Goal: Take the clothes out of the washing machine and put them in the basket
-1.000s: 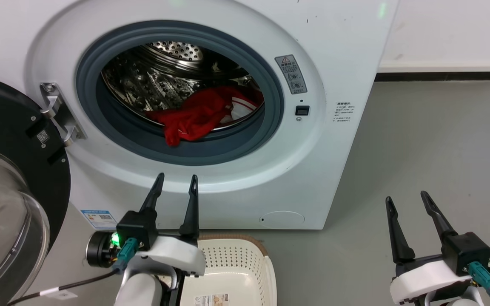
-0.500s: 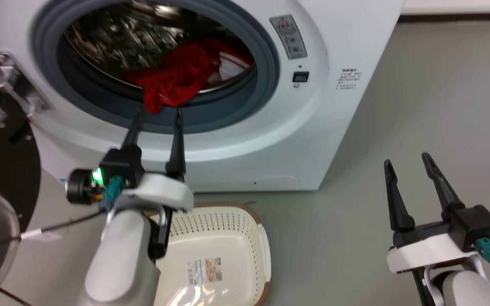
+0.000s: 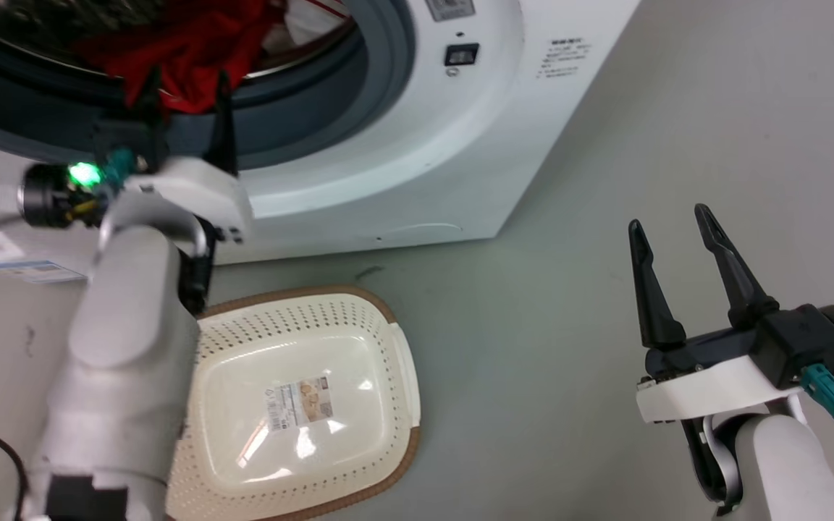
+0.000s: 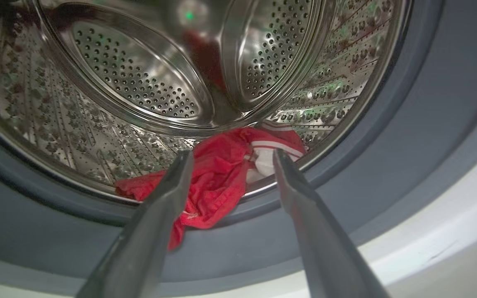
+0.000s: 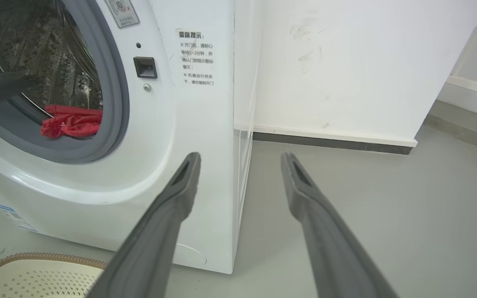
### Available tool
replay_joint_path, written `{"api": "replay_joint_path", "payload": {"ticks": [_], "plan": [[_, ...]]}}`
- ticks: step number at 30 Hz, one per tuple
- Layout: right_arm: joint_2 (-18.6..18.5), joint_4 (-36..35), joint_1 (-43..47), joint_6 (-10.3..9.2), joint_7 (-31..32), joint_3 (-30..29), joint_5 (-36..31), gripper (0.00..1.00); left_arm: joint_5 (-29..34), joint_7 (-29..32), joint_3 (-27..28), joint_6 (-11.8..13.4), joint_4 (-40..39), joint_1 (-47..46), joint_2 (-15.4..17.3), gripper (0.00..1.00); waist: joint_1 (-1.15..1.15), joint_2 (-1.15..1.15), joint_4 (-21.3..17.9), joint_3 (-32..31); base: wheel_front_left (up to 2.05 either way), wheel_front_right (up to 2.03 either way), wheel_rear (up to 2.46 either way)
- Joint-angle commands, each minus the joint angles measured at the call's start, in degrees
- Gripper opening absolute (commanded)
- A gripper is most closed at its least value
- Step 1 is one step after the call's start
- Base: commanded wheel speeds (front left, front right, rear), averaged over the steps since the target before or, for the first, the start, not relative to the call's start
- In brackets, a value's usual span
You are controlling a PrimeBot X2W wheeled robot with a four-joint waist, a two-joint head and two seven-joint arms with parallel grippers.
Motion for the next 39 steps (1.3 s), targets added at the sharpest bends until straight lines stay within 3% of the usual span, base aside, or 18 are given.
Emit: {"api": "replay_joint_path", "payload": {"ticks": [1, 10, 19, 27, 37, 38, 39], "plan": [[0.0, 0.2, -1.2, -0.02, -0.4, 0.3, 0.6, 1.0, 0.2, 0.4, 0.1, -0.2, 1.4, -2.0, 0.7, 1.0, -0.01, 0.0, -1.8, 2.0, 0.0, 0.0, 0.0], [0.0, 0.6, -3.7, -0.02, -0.5, 2.4, 3.3, 1.0, 0.6, 7.9, 0.3, -1.3, 14.1, -14.4, 7.0, 1.0, -0.01, 0.0, -5.1, 5.9, 0.0, 0.0, 0.0], [0.0, 0.6, -5.3, -0.02, -0.5, 4.1, 5.5, 1.0, 1.3, 22.6, -1.6, -4.2, 22.9, -25.5, 12.2, 1.0, -0.01, 0.0, -7.5, 8.5, 0.0, 0.0, 0.0], [0.0, 1.0, -6.1, -0.03, -0.5, 5.5, 7.0, 1.0, 1.8, 38.6, -3.7, -5.4, 28.4, -33.3, 14.1, 1.0, -0.01, 0.0, -9.1, 10.0, 0.0, 0.0, 0.0], [0.0, 1.4, -6.6, -0.03, -0.5, 6.0, 8.2, 1.0, 0.3, 54.2, -3.6, -3.5, 32.1, -35.8, 14.1, 1.0, -0.01, 0.0, -10.5, 11.0, 0.0, 0.0, 0.0], [0.0, 1.4, -6.6, -0.03, -0.5, 6.0, 8.3, 1.0, -0.1, 55.2, -3.4, -3.3, 32.3, -35.7, 14.1, 0.75, -0.01, 0.0, -10.5, 11.0, 0.0, 0.0, 0.0], [0.0, 1.4, -6.7, -0.03, -0.5, 6.1, 8.4, 1.0, -0.2, 56.2, -3.3, -3.3, 32.4, -35.6, 14.0, 0.43, -0.01, 0.0, -10.6, 11.1, 0.0, 0.0, 0.0]]}}
